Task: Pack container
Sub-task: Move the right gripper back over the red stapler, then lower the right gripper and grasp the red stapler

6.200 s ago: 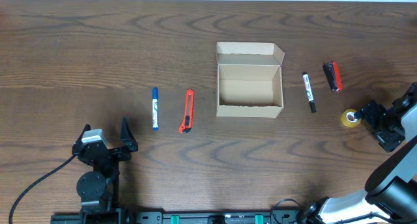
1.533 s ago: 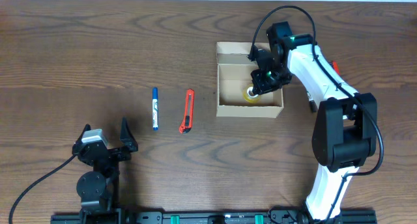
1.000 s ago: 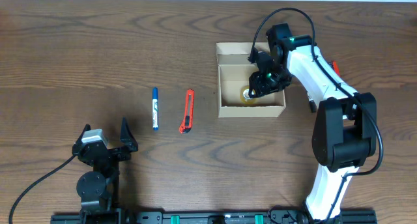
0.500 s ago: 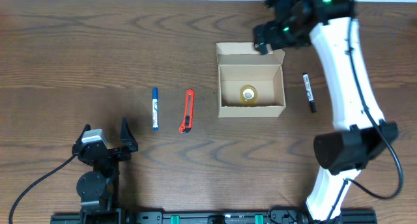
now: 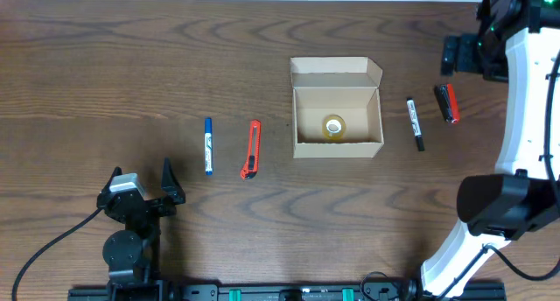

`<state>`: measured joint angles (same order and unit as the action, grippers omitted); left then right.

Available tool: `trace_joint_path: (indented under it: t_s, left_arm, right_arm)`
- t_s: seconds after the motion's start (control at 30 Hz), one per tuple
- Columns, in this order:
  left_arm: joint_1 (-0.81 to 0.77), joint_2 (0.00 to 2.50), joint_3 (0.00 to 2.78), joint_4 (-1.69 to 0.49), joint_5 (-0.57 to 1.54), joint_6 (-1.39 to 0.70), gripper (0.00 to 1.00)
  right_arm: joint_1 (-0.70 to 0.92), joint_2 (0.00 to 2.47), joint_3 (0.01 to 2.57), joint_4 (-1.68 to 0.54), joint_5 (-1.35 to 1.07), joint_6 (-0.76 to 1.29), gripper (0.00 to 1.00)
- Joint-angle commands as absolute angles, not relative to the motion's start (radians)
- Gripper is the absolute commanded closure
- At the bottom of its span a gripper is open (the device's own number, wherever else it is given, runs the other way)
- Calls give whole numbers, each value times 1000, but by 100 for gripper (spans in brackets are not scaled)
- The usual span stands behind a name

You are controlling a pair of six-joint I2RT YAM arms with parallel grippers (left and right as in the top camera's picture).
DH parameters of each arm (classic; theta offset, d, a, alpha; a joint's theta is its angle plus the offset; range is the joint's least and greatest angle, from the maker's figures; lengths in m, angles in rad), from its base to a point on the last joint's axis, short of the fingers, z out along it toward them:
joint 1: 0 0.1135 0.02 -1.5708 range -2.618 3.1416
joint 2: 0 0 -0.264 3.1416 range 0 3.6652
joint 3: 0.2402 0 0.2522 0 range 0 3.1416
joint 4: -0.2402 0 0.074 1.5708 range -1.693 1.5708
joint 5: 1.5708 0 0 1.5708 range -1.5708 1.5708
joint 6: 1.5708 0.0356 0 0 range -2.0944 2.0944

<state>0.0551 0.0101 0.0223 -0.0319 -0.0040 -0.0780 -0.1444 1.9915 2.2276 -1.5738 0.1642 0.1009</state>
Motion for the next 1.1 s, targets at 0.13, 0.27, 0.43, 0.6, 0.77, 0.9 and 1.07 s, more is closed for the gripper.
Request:
trace_joint_path:
  t_s: [0.13,0.27,0.43,0.6,0.77,0.9,1.07]
  left_arm:
    - [52,4,5,-75,-26,-74,5]
    - [52,4,5,-75,-26,-74,5]
    - [52,4,5,-75,-26,-74,4]
    - [52,4,5,-75,-26,-74,5]
    - [52,4,5,-75,-26,-74,5]
    - [52,4,5,-75,-26,-74,5]
    - [52,4,5,-75,-26,-74,5]
  right_arm:
    - [-158,2002,1989,-1404,122,42,1]
    - [-173,2003,1864,-1275,99,13,1]
    - [-237,2003,1788,-1193,56,-23,1]
    - [-322,2003,1787,-1151,-77,-131,1]
    - [-402,2027,1787,-1137,-209,-228,1]
    - [-420,2069,1787,-1147,-238,-273,1]
    - [-395,2135,1787,-1151,-223,-293,1]
